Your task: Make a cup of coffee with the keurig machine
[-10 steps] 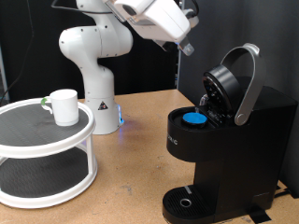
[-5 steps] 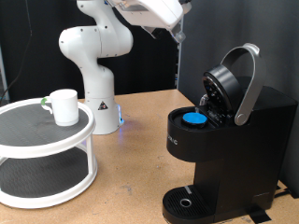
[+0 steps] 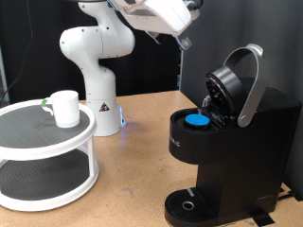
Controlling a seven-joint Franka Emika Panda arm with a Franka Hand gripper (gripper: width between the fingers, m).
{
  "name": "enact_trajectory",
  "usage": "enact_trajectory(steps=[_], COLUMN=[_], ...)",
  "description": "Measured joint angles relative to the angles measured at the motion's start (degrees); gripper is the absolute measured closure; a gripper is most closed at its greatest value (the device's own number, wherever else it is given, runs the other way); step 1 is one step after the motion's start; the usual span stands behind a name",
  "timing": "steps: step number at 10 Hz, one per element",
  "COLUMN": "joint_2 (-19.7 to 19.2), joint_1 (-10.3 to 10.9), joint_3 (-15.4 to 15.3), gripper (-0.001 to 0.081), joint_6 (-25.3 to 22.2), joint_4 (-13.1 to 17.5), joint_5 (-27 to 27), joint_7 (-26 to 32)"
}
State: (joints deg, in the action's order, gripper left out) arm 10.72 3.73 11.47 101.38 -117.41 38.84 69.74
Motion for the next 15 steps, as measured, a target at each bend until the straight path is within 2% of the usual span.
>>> enact_trajectory(steps=[5,11,15], joint_2=[-0.1,-0.1,-0.1], joint_1=[1.2,4.4,5.2], joint_3=[-1.4,-8.7,-12.5], gripper=[0.0000,0.0000,0.0000], joint_6=[0.8,9.1,13.5], joint_4=[-0.3,-0.9,-2.4], joint_5=[7.8,9.7,9.7], joint_7=[-1.7,-6.0,-9.2])
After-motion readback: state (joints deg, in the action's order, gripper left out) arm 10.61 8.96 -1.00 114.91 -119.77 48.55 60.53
